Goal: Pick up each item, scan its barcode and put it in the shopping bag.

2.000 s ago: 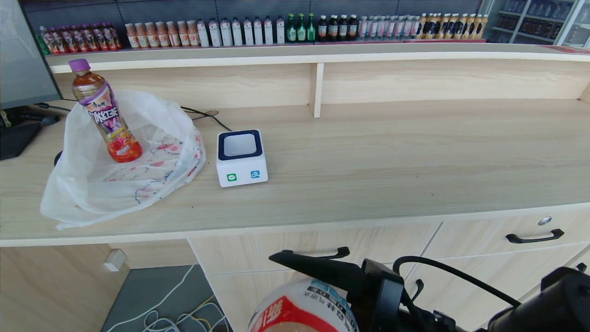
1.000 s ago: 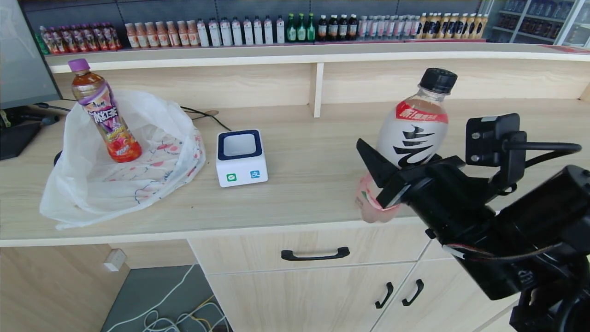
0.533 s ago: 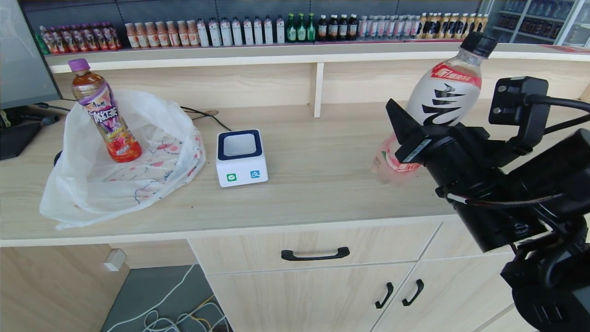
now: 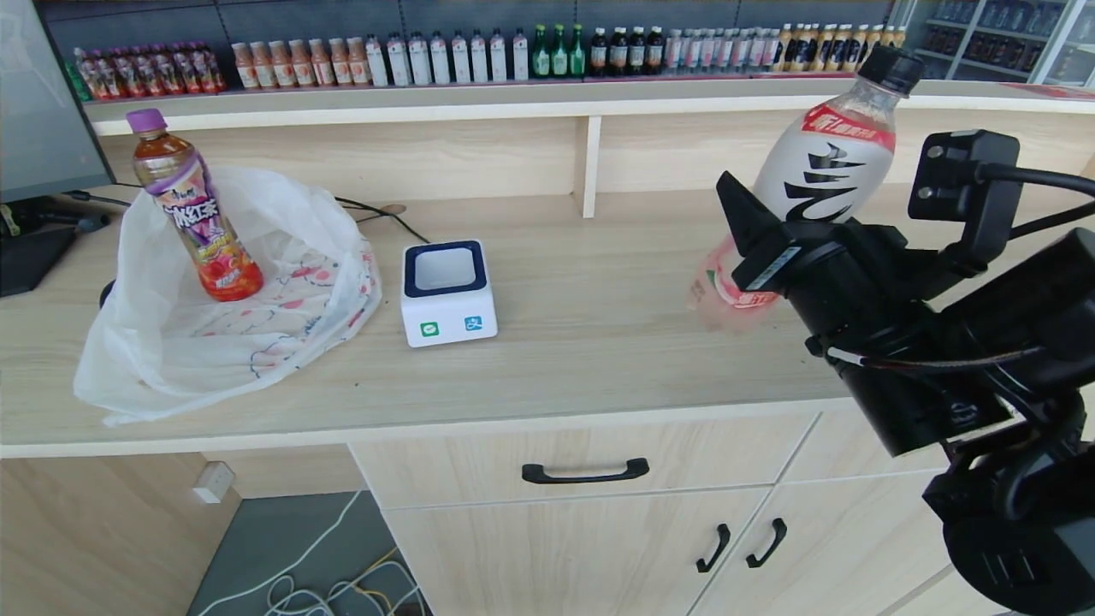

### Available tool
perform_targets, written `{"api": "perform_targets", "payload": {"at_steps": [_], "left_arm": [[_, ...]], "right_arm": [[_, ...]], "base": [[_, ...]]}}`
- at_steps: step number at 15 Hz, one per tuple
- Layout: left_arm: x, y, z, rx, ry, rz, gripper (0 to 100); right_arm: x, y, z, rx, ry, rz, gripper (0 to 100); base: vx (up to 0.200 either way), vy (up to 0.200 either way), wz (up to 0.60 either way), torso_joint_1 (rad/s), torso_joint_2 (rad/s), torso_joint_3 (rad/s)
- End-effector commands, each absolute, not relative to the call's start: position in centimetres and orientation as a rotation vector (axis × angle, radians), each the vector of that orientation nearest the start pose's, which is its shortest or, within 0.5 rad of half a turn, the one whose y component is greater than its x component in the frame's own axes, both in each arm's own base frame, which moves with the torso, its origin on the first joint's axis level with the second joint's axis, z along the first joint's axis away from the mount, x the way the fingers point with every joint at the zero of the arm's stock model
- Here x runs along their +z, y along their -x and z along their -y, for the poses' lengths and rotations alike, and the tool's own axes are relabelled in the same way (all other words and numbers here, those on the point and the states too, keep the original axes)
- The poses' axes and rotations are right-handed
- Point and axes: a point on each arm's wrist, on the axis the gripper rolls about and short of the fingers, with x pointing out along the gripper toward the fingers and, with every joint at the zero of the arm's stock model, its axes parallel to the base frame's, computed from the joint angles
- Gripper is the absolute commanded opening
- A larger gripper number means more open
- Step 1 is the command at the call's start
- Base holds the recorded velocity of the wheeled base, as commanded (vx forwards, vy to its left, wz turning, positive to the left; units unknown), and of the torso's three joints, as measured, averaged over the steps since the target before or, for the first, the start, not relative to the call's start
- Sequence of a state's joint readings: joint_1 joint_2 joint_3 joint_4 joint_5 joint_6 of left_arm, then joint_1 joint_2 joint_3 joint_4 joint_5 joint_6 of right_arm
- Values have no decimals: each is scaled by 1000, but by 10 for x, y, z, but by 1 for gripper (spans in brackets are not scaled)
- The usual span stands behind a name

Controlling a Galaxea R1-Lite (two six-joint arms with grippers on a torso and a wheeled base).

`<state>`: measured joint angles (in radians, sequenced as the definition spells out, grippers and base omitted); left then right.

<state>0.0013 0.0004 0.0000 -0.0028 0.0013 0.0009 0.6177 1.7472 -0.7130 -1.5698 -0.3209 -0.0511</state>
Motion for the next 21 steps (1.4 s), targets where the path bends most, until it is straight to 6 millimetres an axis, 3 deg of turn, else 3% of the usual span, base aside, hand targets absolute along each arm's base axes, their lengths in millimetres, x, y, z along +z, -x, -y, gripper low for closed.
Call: {"api": "perform_targets", "payload": {"at_steps": [1, 17, 21], "left_arm": [[76, 23, 0, 3, 0, 3, 100], [76, 23, 0, 3, 0, 3, 100], [76, 23, 0, 3, -3, 3, 100]], "right_arm": [[238, -244, -165, 279, -198, 494, 0], [250, -237, -159, 276, -225, 533, 0], [255, -235, -158, 273, -233, 551, 0]], "base": [[0, 200, 0, 2, -2, -2], [0, 200, 0, 3, 3, 1], [0, 0, 0, 0, 0, 0]]}}
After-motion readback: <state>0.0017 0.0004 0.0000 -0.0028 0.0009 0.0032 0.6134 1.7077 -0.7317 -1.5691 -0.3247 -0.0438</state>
